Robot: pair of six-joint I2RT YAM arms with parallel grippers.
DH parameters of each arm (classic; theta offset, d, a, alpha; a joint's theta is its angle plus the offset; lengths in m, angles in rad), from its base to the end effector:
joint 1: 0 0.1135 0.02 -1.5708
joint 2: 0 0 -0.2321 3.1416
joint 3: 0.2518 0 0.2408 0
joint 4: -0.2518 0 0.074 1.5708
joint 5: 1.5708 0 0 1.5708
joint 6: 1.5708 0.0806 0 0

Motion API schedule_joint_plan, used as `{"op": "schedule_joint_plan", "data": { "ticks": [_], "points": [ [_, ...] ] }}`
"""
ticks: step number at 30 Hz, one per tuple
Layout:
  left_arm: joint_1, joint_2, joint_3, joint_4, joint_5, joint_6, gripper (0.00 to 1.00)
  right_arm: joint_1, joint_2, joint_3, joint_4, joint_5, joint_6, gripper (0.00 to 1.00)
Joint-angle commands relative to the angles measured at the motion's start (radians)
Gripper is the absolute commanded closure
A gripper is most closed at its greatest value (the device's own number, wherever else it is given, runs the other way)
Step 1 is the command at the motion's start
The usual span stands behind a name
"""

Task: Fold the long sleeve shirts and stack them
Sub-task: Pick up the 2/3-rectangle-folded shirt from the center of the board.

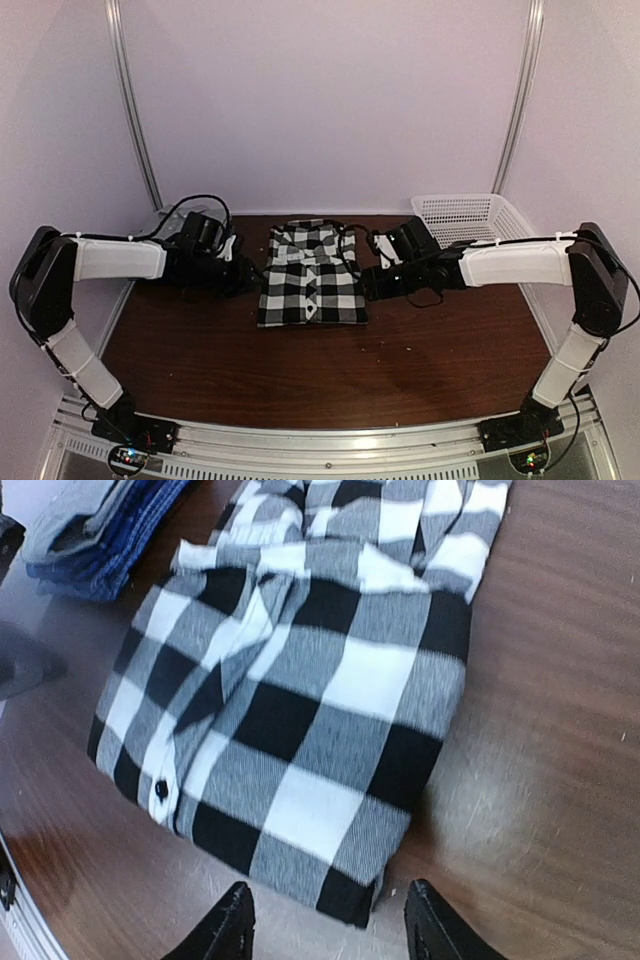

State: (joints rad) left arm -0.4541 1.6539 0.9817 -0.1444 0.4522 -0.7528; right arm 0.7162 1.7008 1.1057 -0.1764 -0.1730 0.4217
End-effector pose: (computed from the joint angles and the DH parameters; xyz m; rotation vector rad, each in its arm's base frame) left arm 0.3075 -0.1893 0.1398 -0.1505 2.5705 -1.0620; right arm 0.2827 0.2644 0.1556 -0.4493 2.4164 0.7383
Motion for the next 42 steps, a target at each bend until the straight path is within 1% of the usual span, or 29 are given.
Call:
{"op": "schedule_joint_plan", "data": {
  "ticks": [1, 6, 8, 10, 15, 28, 35, 42],
  "points": [
    [-0.033, -0.11, -0.162, 0.1, -0.013, -0.035, 0.56, 0.014, -0.072, -0.133, 0.076, -0.027, 0.056, 0.48],
    [-0.085, -0.164, -0.291, 0.123, -0.064, -0.051, 0.58, 0.016, -0.103, -0.236, 0.129, -0.059, 0.082, 0.5],
    [-0.105, -0.173, -0.319, 0.137, -0.081, -0.059, 0.6, 0.017, -0.104, -0.257, 0.149, -0.072, 0.088, 0.5],
    [-0.118, -0.169, -0.33, 0.138, -0.104, -0.063, 0.61, 0.017, -0.096, -0.263, 0.16, -0.079, 0.09, 0.51],
    [-0.126, -0.147, -0.33, 0.177, -0.137, -0.068, 0.61, 0.017, -0.076, -0.27, 0.174, -0.099, 0.104, 0.51],
    [-0.129, -0.048, -0.29, 0.205, -0.148, -0.065, 0.61, 0.017, -0.038, -0.359, 0.312, -0.126, 0.157, 0.54],
    [-0.132, -0.02, -0.284, 0.216, -0.144, -0.071, 0.62, 0.016, 0.026, -0.363, 0.387, -0.137, 0.178, 0.55],
    [-0.133, -0.001, -0.269, 0.216, -0.142, -0.072, 0.67, 0.017, 0.078, -0.365, 0.446, -0.139, 0.199, 0.56]
  ]
}}
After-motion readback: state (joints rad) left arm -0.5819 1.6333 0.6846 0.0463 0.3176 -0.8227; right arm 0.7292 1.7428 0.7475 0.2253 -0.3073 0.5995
